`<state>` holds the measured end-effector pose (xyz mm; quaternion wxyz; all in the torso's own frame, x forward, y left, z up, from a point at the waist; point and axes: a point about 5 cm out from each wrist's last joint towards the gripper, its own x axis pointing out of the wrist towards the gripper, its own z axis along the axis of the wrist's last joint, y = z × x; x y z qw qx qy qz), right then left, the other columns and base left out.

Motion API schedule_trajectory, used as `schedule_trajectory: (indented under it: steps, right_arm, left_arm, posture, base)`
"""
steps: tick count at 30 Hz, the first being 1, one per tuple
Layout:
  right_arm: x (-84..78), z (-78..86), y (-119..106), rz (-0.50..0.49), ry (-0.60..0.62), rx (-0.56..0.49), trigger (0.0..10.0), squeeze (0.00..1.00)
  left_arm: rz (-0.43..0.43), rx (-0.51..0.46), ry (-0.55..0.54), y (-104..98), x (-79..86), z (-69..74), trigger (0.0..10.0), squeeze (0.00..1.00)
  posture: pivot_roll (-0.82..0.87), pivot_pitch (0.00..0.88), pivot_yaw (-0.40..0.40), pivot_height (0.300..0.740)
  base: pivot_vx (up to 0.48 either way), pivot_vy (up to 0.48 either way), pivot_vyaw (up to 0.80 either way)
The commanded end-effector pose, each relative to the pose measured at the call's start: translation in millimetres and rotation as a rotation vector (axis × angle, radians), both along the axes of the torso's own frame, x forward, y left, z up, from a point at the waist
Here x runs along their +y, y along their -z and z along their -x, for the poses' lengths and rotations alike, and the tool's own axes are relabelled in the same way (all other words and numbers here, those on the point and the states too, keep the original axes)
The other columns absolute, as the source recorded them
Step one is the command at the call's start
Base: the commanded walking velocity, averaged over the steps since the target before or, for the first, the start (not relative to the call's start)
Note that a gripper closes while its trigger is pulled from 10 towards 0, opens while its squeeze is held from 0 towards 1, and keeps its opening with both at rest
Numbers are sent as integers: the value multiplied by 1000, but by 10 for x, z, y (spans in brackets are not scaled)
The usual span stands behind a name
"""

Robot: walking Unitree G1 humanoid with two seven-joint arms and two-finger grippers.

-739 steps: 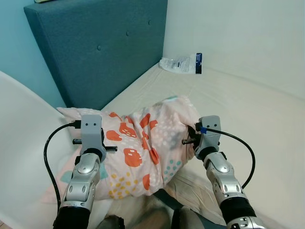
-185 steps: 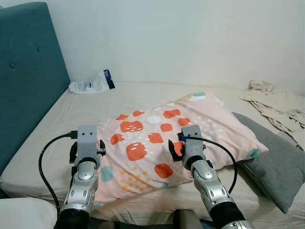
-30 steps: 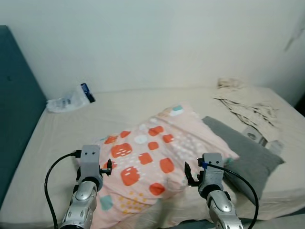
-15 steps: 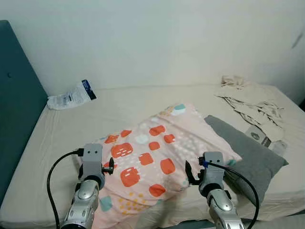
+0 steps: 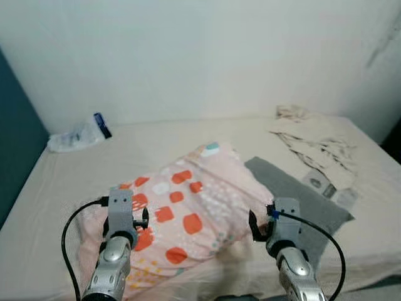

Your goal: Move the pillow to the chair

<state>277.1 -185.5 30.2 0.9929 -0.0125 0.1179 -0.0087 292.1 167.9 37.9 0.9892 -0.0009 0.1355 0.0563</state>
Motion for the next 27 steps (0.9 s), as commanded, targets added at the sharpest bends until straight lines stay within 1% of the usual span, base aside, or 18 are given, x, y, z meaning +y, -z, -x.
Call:
schedule_trajectory:
  steps: [1, 13, 19, 22, 27]
  right_arm:
    - [67, 14, 54, -14, -18, 31, 10000, 0]
    - [69, 26, 70, -16, -16, 43, 10000, 0]
    - [73, 25, 77, -13, -16, 48, 10000, 0]
    - [113, 34, 85, -1, -35, 47, 10000, 0]
    - [107, 45, 93, -8, -24, 49, 10000, 0]
  left_arm:
    - [-6, 14, -14, 25, 35, 9, 10000, 0]
    - [-20, 6, 10, 8, 6, -4, 10000, 0]
    - [-9, 19, 4, 26, 10, 1, 10000, 0]
    - [-16, 31, 5, 44, 21, 11, 10000, 0]
    - [-17, 29, 15, 42, 17, 9, 10000, 0]
  posture:
    - [-20, 57, -10, 734]
    - [-23, 60, -9, 734]
    - [-20, 64, -5, 734]
    - [-19, 67, -3, 734]
    - [-19, 71, 2, 734]
  base:
    - [0, 0, 0]
    - [0, 0, 0]
    - [0, 0, 0]
    - [0, 0, 0]
    - [0, 0, 0]
